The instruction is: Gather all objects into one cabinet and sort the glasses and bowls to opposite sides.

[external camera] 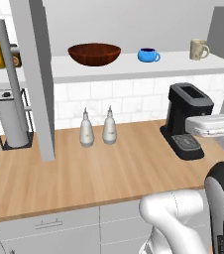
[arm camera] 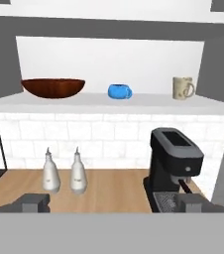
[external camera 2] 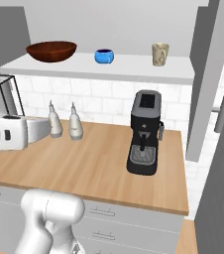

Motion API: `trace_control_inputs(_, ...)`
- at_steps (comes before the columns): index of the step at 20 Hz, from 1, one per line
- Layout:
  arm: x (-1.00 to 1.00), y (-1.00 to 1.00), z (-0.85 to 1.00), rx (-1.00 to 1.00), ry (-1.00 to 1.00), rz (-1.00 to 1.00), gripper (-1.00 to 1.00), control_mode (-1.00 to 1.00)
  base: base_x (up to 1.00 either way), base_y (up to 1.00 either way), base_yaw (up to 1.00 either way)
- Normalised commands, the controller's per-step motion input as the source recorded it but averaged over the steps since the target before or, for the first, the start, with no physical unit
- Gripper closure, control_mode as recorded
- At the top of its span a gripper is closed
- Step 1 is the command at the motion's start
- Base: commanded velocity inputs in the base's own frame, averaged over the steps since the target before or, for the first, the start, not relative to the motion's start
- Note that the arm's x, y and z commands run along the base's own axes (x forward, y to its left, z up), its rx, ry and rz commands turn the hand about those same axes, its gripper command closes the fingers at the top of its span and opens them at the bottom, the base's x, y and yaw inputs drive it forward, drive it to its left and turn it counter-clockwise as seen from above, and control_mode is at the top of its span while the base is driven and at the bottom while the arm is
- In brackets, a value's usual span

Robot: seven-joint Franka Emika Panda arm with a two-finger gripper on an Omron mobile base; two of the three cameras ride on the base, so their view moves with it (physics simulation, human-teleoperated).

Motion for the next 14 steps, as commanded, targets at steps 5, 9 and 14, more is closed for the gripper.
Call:
trace_control_inputs(5, -0.76, 0.0, 0.12, 0.36, 0.02, 0.0, -1.0, -1.0, 0.0, 0.0, 0.0)
trace_control_inputs(9, -0.24, 0.01, 0.01, 0.04, 0.0, 0.0, -1.0, -1.0, 0.0, 0.0, 0.0)
trace_control_inputs(14, -0.4, 0.1, 0.02, 0.01, -0.01, 0.0, -1.0, -1.0, 0.0, 0.0, 0.0)
